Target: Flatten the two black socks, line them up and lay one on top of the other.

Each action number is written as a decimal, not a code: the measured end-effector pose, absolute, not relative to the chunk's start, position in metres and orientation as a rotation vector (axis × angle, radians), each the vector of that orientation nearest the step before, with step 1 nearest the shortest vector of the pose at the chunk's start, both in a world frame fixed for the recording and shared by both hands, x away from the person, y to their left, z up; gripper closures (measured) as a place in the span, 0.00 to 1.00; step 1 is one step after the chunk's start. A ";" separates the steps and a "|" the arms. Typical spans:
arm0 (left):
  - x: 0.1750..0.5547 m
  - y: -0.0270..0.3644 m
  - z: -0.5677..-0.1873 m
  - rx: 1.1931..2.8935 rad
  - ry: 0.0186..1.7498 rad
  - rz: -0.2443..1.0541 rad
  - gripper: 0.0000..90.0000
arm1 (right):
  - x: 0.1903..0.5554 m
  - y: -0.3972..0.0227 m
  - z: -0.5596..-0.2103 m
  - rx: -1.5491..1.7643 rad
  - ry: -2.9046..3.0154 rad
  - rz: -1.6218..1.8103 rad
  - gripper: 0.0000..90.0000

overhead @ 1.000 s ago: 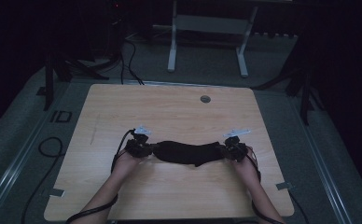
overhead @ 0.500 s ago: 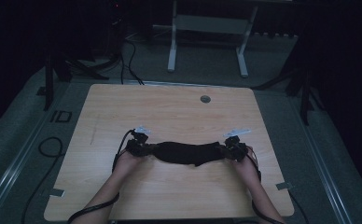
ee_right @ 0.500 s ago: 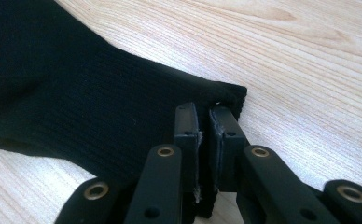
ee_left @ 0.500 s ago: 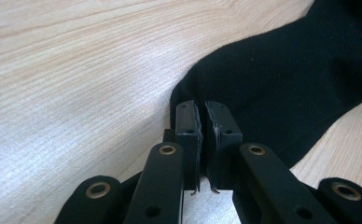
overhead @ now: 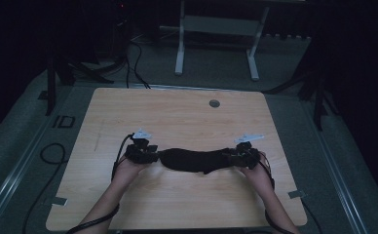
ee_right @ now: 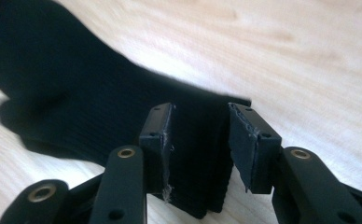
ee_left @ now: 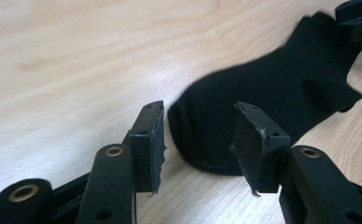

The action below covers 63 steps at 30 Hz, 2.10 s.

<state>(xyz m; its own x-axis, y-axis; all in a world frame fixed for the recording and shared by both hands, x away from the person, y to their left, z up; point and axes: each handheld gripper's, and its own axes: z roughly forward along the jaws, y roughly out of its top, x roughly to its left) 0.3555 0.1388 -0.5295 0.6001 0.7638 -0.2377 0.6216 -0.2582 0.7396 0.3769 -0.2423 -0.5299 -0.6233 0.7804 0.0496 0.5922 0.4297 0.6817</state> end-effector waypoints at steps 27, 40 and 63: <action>0.351 0.117 -0.568 2.044 1.075 0.169 0.99 | 0.374 -0.204 -0.552 1.085 2.500 0.950 0.99; 0.341 0.121 -0.554 2.003 0.956 0.190 0.67 | 0.368 -0.204 -0.537 1.047 2.474 1.055 0.66; 0.311 0.130 -0.550 1.946 0.913 0.330 0.09 | 0.350 -0.236 -0.539 0.980 2.384 1.100 0.12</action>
<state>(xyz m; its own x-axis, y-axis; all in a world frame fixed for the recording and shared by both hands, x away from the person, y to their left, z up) 0.3111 0.1296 -0.5496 0.6875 0.7139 -0.1327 0.4643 -0.2916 0.8363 0.3503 -0.2364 -0.5387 -0.7057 0.7083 -0.0161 0.4474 0.4631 0.7651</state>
